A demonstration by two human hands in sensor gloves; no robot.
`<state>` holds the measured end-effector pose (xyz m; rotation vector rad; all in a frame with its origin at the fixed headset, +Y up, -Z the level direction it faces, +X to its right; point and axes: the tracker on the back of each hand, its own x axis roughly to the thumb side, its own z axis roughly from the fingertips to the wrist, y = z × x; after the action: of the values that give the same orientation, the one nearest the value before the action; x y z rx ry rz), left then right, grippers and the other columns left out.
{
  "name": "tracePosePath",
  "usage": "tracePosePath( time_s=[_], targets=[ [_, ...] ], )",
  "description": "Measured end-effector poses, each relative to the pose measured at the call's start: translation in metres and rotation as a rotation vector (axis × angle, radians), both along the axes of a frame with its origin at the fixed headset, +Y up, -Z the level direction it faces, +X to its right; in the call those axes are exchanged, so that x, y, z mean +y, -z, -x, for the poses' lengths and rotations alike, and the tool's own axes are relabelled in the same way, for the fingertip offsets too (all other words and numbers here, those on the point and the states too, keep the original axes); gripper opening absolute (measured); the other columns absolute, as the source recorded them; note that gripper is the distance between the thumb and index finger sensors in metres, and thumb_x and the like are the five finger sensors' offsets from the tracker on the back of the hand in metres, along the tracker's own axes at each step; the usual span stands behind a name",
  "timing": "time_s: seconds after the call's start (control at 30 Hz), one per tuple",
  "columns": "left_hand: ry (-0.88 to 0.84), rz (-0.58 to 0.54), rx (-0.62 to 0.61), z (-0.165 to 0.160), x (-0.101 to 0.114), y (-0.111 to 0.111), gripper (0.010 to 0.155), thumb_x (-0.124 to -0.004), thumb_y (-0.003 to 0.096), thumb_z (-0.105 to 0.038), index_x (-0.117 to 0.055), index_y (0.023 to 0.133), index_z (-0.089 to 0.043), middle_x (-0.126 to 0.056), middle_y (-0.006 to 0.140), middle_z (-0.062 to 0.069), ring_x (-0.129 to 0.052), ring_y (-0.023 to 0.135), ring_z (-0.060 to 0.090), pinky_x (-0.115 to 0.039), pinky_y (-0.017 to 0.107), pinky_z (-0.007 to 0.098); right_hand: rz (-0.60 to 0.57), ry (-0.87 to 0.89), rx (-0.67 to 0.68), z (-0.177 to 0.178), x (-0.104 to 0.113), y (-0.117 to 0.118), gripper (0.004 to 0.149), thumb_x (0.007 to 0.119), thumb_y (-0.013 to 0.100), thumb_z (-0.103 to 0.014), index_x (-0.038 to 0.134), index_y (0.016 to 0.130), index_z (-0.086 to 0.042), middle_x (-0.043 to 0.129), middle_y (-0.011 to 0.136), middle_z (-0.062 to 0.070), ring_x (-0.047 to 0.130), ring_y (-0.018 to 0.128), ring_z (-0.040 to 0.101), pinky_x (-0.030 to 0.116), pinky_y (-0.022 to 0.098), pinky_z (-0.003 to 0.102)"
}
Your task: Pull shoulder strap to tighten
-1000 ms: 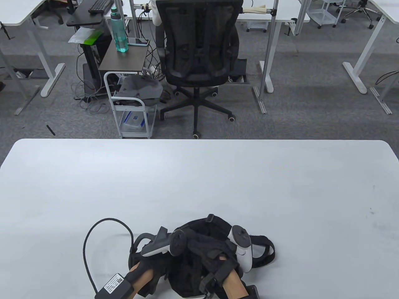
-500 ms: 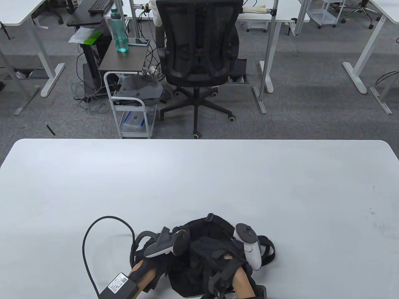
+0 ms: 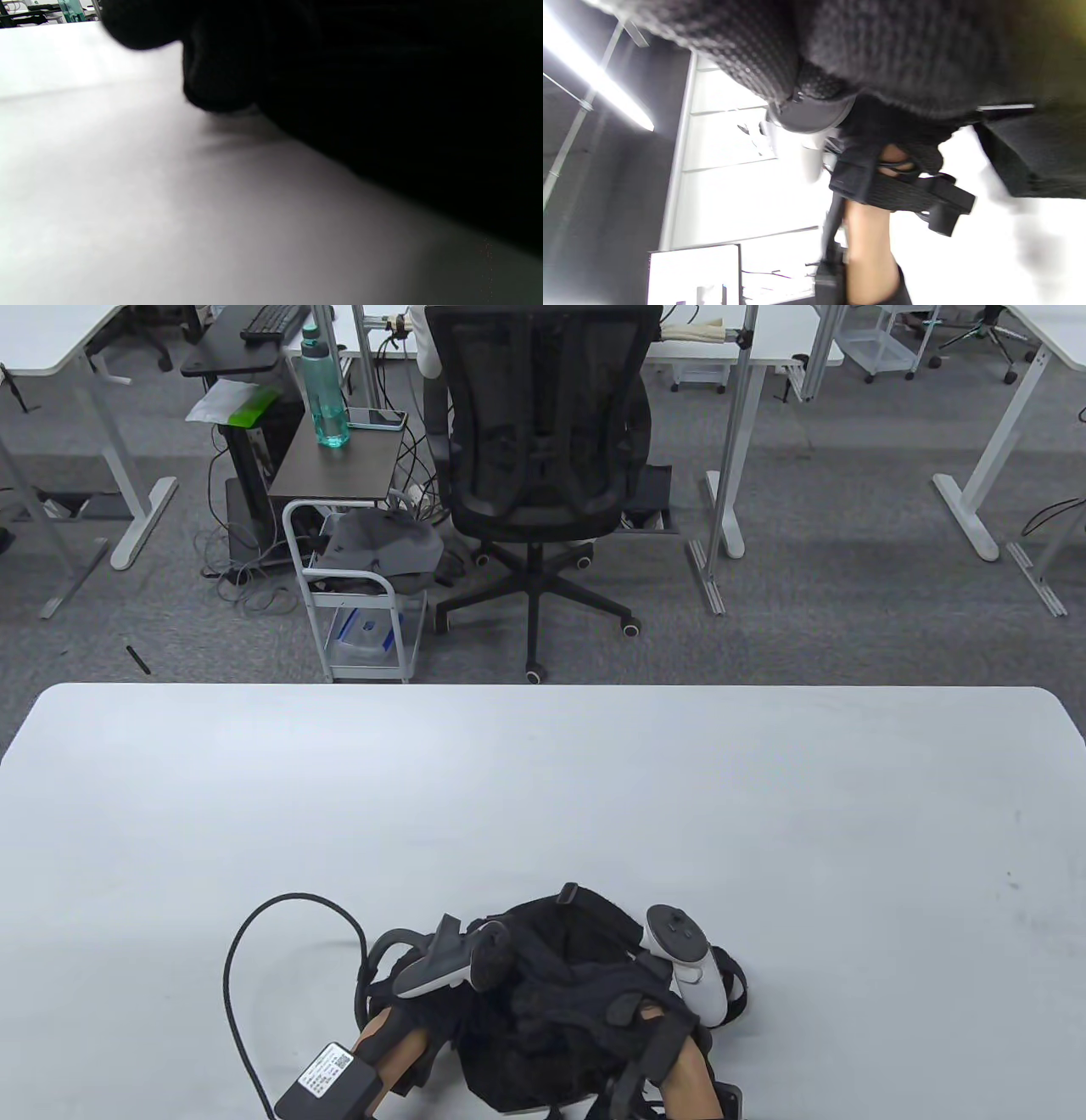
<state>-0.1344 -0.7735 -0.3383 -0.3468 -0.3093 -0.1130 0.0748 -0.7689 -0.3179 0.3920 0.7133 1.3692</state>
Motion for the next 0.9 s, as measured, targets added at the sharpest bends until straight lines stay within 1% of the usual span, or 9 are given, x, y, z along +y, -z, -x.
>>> tracePosePath(
  time_s=[0.13,0.27,0.37,0.43,0.57,0.63,0.7,0.83,0.9],
  targets=[
    [-0.014,0.004,0.007,0.002,0.0,0.003,0.119,-0.082,0.0139,-0.073,-0.036,0.102,-0.006,-0.082,0.083,-0.01,-0.098,0.059,0.012,-0.083,0.038,0.027,0.014,0.093,-0.003,-0.006,0.005,0.0,0.049,0.082,0.048,-0.036,0.086,0.07,0.007,0.094,0.072,0.026,0.106,0.05,0.037,0.079,0.05,0.055],
    [-0.03,0.02,0.023,0.004,-0.001,0.007,0.119,-0.082,0.0143,-0.073,-0.036,0.102,-0.006,-0.081,0.083,-0.01,-0.098,0.059,0.012,-0.083,0.038,0.027,0.016,0.19,-0.007,-0.007,0.009,-0.001,0.05,0.082,0.048,-0.036,0.087,0.071,0.009,0.097,0.068,0.025,0.106,0.03,0.019,0.087,0.043,0.046],
    [-0.036,0.022,0.025,0.005,-0.002,0.009,0.119,-0.082,0.0143,-0.073,-0.036,0.102,-0.007,-0.081,0.083,-0.01,-0.098,0.059,0.012,-0.083,0.038,0.027,0.025,0.189,-0.001,-0.006,0.01,-0.003,0.053,0.083,0.048,-0.037,0.089,0.07,0.012,0.098,0.066,0.028,0.105,0.027,0.018,0.087,0.04,0.046],
    [-0.038,0.023,0.027,0.005,-0.003,0.01,0.119,-0.082,0.0144,-0.073,-0.035,0.102,-0.007,-0.08,0.083,-0.01,-0.098,0.059,0.012,-0.083,0.038,0.027,0.022,0.199,0.02,-0.005,0.011,-0.004,0.051,0.083,0.048,-0.038,0.093,0.065,0.009,0.099,0.066,0.026,0.105,0.028,0.021,0.086,0.042,0.049],
    [-0.047,0.032,0.03,0.007,-0.004,0.015,0.118,-0.082,0.0144,-0.073,-0.035,0.102,-0.008,-0.08,0.083,-0.011,-0.098,0.058,0.011,-0.083,0.038,0.027,-0.042,0.255,0.063,-0.004,0.018,-0.007,0.049,0.082,0.049,-0.039,0.093,0.068,0.006,0.09,0.084,0.02,0.101,0.05,0.027,0.075,0.055,0.056],
    [-0.051,0.037,0.032,0.008,-0.005,0.018,0.118,-0.082,0.0144,-0.073,-0.035,0.102,-0.008,-0.08,0.083,-0.011,-0.098,0.058,0.011,-0.083,0.037,0.027,-0.06,0.256,0.053,-0.004,0.021,-0.007,0.048,0.083,0.049,-0.039,0.09,0.07,0.004,0.079,0.096,0.017,0.088,0.075,0.041,0.061,0.061,0.064],
    [-0.059,0.05,0.034,0.009,-0.006,0.021,0.118,-0.082,0.0141,-0.073,-0.035,0.102,-0.009,-0.08,0.083,-0.011,-0.098,0.057,0.011,-0.083,0.037,0.027,-0.092,0.295,0.054,-0.004,0.023,-0.005,0.05,0.083,0.048,-0.038,0.087,0.071,0.006,0.077,0.097,0.023,0.084,0.081,0.051,0.061,0.061,0.066],
    [-0.074,0.089,0.051,0.012,-0.008,0.031,0.117,-0.082,0.0138,-0.074,-0.037,0.102,-0.01,-0.08,0.081,-0.013,-0.098,0.056,0.01,-0.084,0.037,0.026,-0.07,0.364,0.079,-0.001,0.026,-0.007,0.058,0.083,0.048,-0.04,0.08,0.077,0.01,0.085,0.083,0.032,0.1,0.066,0.046,0.07,0.058,0.06],
    [-0.097,0.123,0.077,0.016,-0.01,0.038,0.117,-0.081,0.0129,-0.074,-0.039,0.101,-0.012,-0.081,0.077,-0.016,-0.098,0.054,0.009,-0.084,0.037,0.025,-0.062,0.402,0.094,0.0,0.028,-0.009,0.068,0.081,0.049,-0.044,0.074,0.081,0.015,0.09,0.075,0.032,0.111,0.043,0.026,0.086,0.047,0.048]
  ],
)
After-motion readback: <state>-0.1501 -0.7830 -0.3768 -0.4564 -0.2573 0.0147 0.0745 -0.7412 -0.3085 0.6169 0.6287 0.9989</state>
